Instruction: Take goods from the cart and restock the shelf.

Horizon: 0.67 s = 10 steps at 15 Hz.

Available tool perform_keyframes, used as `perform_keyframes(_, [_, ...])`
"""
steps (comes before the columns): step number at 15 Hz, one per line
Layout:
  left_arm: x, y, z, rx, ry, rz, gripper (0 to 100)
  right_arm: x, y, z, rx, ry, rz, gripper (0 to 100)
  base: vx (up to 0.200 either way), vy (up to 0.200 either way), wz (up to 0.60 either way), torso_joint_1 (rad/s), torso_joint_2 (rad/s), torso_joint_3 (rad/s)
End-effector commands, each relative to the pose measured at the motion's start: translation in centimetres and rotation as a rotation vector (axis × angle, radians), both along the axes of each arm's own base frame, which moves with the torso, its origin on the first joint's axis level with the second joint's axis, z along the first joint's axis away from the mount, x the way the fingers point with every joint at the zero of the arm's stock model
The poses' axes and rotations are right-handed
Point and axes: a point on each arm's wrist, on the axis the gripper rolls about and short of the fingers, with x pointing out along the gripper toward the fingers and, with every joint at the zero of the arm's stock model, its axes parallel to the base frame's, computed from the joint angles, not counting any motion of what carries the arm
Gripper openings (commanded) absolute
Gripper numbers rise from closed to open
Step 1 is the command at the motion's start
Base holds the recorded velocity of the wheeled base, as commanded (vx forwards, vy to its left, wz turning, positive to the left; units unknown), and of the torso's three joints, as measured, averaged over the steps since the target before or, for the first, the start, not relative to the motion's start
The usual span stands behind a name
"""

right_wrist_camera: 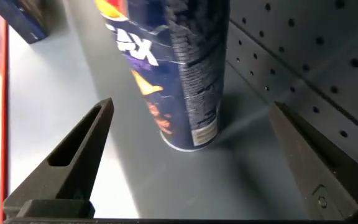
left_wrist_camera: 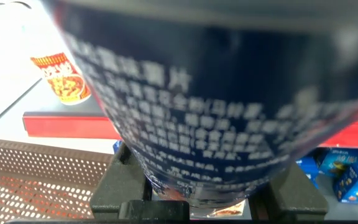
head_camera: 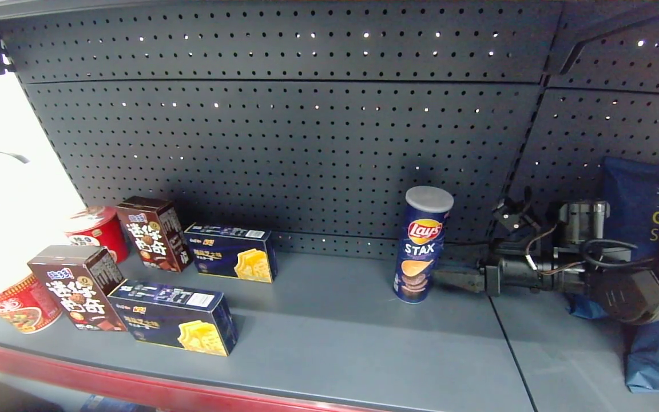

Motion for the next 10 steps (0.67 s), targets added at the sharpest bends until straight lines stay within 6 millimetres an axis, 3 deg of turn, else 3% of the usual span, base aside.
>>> perform_keyframes(1, [0.1, 0.0, -0.3, 0.001, 0.011, 0.0, 0, 1.2, 0.6, -1.2, -0.004, 0.021, 0.01, 100, 0.0, 0.0, 0.0, 0.0, 0.0, 0.0])
perform_keyframes(7, [0.2, 0.0, -0.7, 0.001, 0.026, 0.002, 0, 4.1, 2.3, -2.1, 0.0, 0.006, 0.032, 100, 0.0, 0.0, 0.0, 0.0, 0.0, 0.0])
perform_keyframes(10, [0.2, 0.0, -0.9, 0.002, 0.032, 0.002, 0, 4.5, 3.7, -2.8, -0.002, 0.013, 0.058, 100, 0.0, 0.0, 0.0, 0.0, 0.0, 0.0])
